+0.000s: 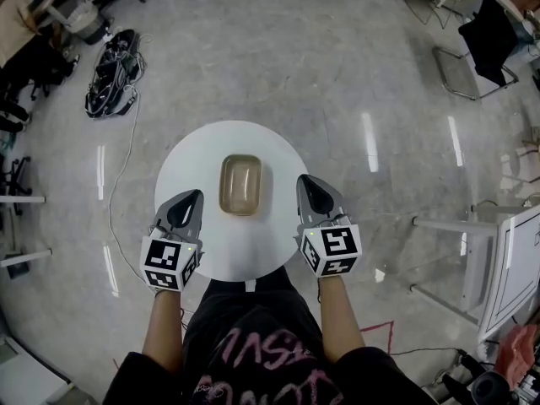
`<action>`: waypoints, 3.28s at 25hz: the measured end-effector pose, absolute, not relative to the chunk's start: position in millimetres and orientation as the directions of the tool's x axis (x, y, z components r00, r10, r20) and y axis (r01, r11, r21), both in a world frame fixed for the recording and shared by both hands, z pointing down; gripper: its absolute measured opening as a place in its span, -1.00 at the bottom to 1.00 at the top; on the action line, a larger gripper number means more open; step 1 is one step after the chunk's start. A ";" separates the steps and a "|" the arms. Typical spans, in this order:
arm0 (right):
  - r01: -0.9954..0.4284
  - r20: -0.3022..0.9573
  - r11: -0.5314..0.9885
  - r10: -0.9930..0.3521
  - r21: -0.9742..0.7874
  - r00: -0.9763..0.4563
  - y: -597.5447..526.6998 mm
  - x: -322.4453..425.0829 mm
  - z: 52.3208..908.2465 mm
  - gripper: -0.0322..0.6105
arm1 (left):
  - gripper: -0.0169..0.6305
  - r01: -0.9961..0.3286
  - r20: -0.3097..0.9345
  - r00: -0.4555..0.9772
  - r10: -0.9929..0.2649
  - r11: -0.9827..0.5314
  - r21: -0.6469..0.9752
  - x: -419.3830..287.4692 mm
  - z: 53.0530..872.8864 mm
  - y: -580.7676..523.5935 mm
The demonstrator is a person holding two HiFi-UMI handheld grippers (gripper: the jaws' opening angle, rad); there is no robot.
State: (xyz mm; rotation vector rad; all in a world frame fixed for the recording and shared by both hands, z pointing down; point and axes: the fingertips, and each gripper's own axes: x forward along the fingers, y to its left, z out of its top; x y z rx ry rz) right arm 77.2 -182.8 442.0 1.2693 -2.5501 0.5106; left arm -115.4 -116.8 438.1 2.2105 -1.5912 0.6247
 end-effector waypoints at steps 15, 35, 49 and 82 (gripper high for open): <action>-0.798 0.424 0.563 -0.682 -0.217 -0.596 -174.0 44.8 476.2 -0.87 | -0.95 -0.944 0.556 0.304 -0.773 -0.323 0.067 -133.4 469.1 -114.6; -0.803 0.516 0.538 -0.626 -0.257 -0.585 -173.5 20.7 538.5 -0.87 | -0.95 -0.923 0.606 0.364 -0.708 -0.359 0.135 -136.3 524.8 -119.5; -0.780 0.562 0.515 -0.549 -0.356 -0.619 -172.7 6.7 576.0 -0.62 | -0.95 -0.910 0.633 0.395 -0.666 -0.375 0.174 -128.3 550.0 -110.9; -0.611 0.516 0.370 -0.331 -0.700 -0.790 -176.4 -24.1 633.9 -0.41 | -0.95 -0.898 0.660 0.427 -0.618 -0.373 0.233 -124.7 581.0 -105.0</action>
